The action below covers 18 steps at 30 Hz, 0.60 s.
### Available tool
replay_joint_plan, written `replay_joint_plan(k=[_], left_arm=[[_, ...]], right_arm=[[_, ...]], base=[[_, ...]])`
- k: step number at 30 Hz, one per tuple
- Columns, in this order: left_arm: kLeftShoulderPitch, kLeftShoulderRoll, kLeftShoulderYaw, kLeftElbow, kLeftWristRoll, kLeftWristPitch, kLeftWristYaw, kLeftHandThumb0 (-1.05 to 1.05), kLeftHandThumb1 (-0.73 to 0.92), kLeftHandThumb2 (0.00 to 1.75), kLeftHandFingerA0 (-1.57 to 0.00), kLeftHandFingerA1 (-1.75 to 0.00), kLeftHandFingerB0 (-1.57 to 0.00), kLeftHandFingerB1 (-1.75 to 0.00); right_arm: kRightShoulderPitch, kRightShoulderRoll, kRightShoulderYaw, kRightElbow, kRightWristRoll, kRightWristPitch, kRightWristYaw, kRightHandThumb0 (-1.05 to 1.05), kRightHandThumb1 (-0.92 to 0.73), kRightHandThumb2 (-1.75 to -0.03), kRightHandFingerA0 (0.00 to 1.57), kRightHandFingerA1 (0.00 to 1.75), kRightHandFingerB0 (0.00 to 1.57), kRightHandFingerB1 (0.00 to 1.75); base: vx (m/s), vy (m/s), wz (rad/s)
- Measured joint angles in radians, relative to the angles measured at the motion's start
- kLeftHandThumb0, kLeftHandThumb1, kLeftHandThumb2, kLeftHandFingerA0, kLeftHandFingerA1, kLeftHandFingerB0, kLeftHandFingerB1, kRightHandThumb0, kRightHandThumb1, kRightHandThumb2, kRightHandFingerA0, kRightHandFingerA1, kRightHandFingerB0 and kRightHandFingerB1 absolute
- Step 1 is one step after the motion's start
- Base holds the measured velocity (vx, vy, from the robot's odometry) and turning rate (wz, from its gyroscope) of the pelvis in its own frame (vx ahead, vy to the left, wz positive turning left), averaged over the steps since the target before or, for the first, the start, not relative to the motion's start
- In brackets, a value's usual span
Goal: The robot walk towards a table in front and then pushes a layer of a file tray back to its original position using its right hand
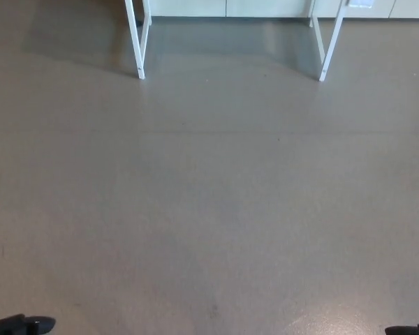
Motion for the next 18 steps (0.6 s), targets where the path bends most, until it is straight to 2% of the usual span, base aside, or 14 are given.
replay_joint_plan(k=[18], left_arm=[[0.006, 0.014, 0.007, -0.006, -0.013, -0.007, -0.045, -0.47, 0.45, 0.72, -0.59, -0.51, -0.38, -0.44]], right_arm=[[-0.018, -0.008, 0.003, 0.049, -0.003, -0.063, 0.014, -0.28, -0.62, -0.58, 0.81, 0.49, 0.52, 0.41]], base=[[0.05, -0.006, 0.01]])
